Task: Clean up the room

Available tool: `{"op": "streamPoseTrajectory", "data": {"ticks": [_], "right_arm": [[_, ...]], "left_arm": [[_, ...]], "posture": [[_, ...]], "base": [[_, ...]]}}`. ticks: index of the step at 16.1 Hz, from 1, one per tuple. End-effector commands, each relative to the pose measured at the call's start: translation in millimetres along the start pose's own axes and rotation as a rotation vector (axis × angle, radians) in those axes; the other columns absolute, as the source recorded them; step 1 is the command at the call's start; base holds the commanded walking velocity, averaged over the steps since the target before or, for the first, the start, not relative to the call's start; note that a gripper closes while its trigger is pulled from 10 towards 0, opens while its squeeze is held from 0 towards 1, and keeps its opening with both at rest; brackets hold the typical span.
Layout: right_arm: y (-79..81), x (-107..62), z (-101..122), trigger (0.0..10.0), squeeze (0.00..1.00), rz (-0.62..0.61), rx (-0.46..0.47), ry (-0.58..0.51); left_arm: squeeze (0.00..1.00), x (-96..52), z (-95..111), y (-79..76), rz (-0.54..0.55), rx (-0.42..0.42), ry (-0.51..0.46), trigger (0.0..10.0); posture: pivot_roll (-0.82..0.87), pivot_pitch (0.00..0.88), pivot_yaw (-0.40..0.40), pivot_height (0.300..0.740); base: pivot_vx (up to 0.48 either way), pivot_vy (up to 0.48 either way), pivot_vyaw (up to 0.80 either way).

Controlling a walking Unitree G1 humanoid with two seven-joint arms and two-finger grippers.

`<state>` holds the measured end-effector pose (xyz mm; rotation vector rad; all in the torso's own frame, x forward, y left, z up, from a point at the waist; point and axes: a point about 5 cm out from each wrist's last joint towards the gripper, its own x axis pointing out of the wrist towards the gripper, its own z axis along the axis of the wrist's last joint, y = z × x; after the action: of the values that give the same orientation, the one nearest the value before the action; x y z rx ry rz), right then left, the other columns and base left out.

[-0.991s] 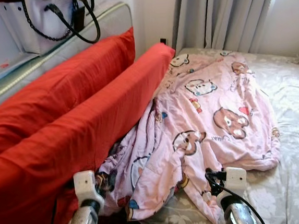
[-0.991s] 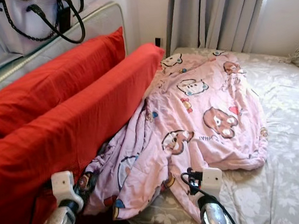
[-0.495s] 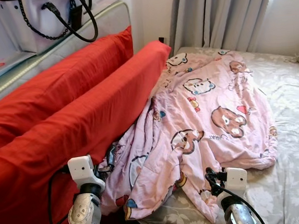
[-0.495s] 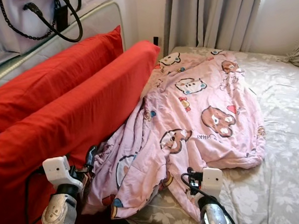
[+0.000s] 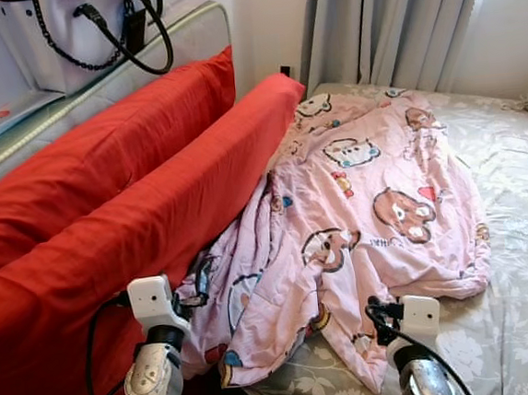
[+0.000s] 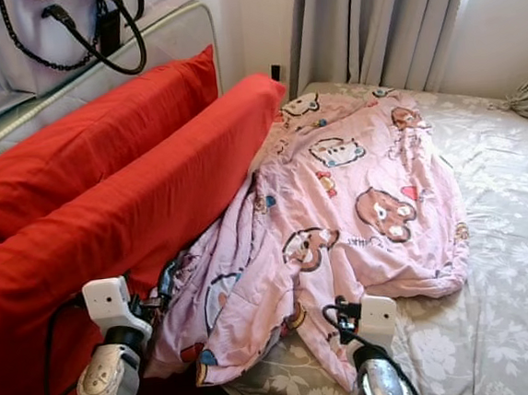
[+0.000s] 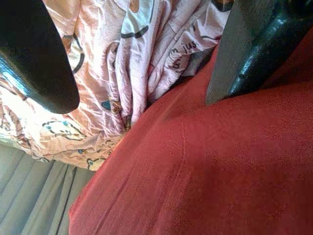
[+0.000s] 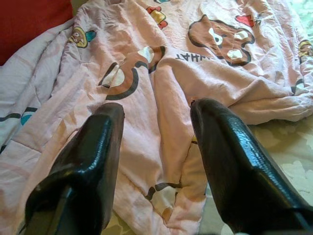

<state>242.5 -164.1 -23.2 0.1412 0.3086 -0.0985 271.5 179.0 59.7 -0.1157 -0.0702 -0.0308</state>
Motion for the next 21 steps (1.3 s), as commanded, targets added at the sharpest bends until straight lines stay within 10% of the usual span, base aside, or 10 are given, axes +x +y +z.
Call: {"op": "streamPoseTrajectory", "data": {"ticks": [1,21], "right_arm": [[1.7,0.1,0.6,10.0,0.00,0.010,-0.004,-0.007],[8.5,4.8,4.5,10.0,0.00,0.046,-0.035,-0.006]], "left_arm": [[0.00,-0.1,2.5,1.0,-0.002,0.005,-0.004,10.0],[0.00,-27.7,-46.0,16.8,0.029,-0.027,0.239,10.0]], "posture": [[0.05,0.000,-0.022,0.695],[0.05,0.000,-0.023,0.661]], "base": [[0.000,0.000,0.00],[0.000,0.000,0.00]]}}
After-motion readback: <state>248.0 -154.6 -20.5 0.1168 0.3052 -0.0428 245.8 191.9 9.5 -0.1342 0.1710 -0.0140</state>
